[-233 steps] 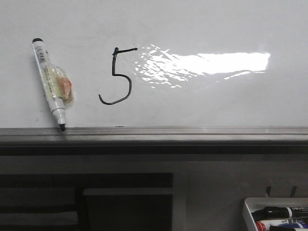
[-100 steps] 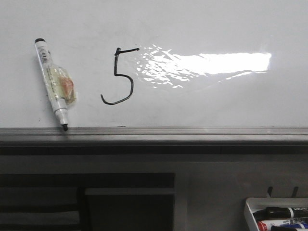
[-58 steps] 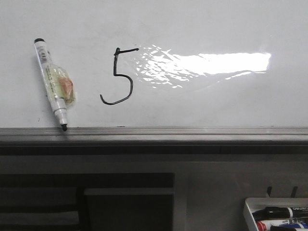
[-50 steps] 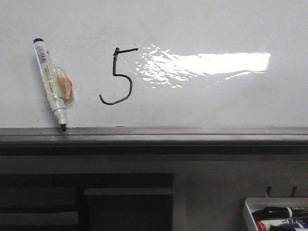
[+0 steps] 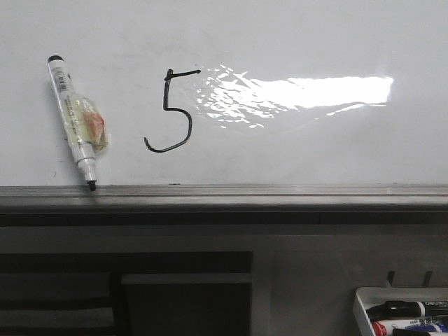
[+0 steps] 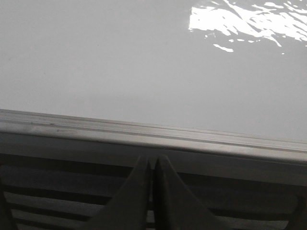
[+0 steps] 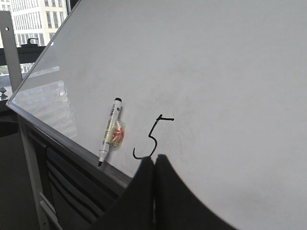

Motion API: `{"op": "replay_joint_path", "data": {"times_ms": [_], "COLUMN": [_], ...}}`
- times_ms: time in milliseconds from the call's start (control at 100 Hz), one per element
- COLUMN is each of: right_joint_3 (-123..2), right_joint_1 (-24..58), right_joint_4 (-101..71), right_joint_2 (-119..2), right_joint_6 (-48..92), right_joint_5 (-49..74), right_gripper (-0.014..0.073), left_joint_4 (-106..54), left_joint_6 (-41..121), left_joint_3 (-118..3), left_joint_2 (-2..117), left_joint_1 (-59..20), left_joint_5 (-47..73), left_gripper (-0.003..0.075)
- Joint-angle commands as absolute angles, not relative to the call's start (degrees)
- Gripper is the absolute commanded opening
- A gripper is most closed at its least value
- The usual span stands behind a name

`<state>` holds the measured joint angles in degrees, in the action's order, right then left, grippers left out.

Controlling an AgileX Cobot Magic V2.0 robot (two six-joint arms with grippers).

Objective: Write number 5 on whiteboard

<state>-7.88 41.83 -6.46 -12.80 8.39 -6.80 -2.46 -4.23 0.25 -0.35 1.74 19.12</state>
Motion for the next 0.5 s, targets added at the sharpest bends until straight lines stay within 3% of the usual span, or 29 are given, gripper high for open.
{"op": "replay_joint_path", "data": {"times_ms": [0,490], "right_joint_3": [-9.4,-9.2], "right_joint_1": [41.5,41.5], "right_joint_4": [-5.9,-5.9], "right_joint_2": [-13.1,-13.1], "right_joint_6": [9.0,9.0], "right_joint_5": [-11.5,-11.3], "right_gripper": [-0.0062,-0.0062], "left_joint_4": [-3.1,-3.1], "left_joint_6": [-4.3,-4.3], "left_joint_3": [1.3,1.3], "left_joint_2": [-2.0,-2.0], "left_joint_1": [1.9,1.9], "left_joint_5": [15.9,15.9], "left_gripper": [-0.0020,-0.0020]}}
